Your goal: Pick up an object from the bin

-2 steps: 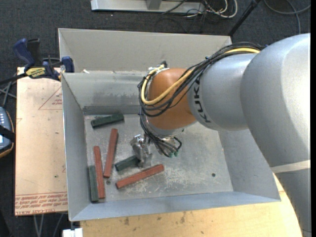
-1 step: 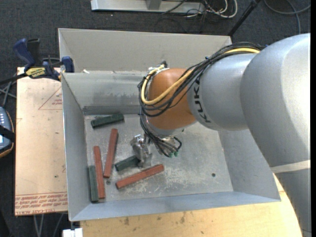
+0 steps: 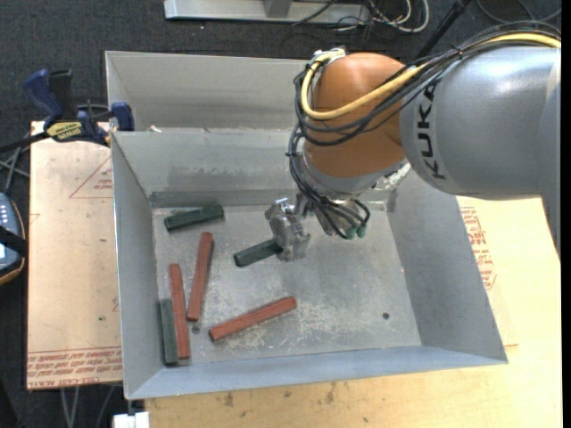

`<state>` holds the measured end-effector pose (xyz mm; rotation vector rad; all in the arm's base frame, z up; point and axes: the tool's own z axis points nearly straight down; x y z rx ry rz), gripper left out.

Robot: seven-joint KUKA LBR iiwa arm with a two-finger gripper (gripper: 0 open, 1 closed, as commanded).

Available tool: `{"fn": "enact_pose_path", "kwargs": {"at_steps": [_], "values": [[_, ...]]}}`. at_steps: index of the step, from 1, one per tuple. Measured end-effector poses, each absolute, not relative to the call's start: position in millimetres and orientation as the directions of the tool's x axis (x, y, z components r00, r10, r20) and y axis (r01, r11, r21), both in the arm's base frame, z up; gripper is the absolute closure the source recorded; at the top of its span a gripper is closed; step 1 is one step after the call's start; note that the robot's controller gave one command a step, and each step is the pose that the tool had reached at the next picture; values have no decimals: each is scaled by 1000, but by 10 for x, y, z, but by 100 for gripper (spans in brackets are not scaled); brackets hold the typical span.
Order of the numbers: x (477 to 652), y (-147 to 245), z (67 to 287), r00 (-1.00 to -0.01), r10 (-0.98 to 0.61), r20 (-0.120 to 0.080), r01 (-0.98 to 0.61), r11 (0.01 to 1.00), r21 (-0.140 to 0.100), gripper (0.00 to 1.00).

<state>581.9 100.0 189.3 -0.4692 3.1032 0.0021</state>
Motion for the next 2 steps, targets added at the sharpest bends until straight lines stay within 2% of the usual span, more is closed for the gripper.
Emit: {"fn": "enact_pose_path", "kwargs": {"at_steps": [1,2], "values": [[5819,1000,1893,-955,-296,-3,-296,955,1,100],[5740,892,2327,-954,-300,5,-300,954,2,100]]}}
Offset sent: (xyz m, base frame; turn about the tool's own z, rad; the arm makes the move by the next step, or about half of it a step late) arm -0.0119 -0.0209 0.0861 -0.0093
